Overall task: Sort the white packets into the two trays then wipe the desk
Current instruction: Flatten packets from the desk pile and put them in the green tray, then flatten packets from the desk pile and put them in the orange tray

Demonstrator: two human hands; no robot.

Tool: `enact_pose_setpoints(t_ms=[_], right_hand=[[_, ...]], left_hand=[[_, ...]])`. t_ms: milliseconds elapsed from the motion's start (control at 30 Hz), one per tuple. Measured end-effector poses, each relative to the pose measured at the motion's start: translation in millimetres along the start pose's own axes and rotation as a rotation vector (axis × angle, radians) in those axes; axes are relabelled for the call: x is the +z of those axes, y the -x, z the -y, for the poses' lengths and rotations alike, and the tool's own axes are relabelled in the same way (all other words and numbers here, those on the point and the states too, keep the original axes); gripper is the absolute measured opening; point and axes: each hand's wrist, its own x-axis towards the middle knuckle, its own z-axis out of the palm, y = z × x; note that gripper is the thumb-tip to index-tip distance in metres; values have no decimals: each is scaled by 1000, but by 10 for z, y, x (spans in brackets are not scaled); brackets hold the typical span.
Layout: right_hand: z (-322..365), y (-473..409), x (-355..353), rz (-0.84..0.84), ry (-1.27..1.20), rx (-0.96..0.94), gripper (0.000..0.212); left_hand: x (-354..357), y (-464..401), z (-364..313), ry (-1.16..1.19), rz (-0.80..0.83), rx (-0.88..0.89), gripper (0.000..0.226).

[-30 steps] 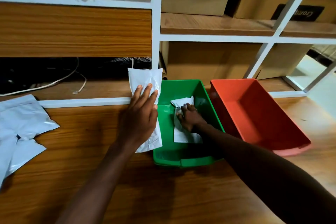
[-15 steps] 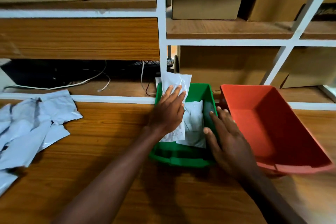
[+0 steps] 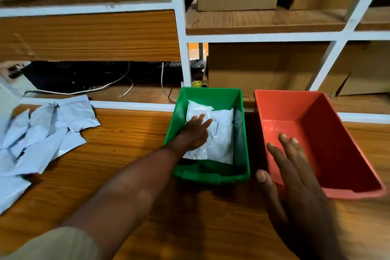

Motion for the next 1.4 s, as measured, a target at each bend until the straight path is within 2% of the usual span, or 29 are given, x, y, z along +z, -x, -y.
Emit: enact_pose_setpoints(t_ms=[133,233,367,467,600,700,800,933,1033,1167,1400], right_hand=[[-94,60,-43,-46,17,19,65],[-133,104,-30,-54,17,18,65],[-129,113,24,-37,20,40,66],[-139,87,58,-5,16,19,65],[-129,27,137,47,-20,-23,61],[-70,-29,246,52,-67,-74,60],[26,-47,390,22,-127,-156,58],[353,15,602,-40,-201,-251,48],[683,146,740,-71,-254,-284,43],[1247,386,1031,-23,-308,-316,45],[2504,967,2017,95,-412,-306,48]], left_hand=[[173,-15,72,-40,65,-10,62],[115,15,-27,21,57,-49,62],[134,-7,1,-67,121,21,52],[4,-33,-45,9,103,-32,63],[-276,73,-148,-48,-25,9,68],[-498,396,-263,-48,-197,93,69],[-672,938,-357,1,-376,156,70],[-686,1822,-242,98,-515,142,67],[-554,2504,-94,131,-592,67,65],[-309,3402,221,206,-623,-105,58],[213,4689,1250,403,-651,-445,54]])
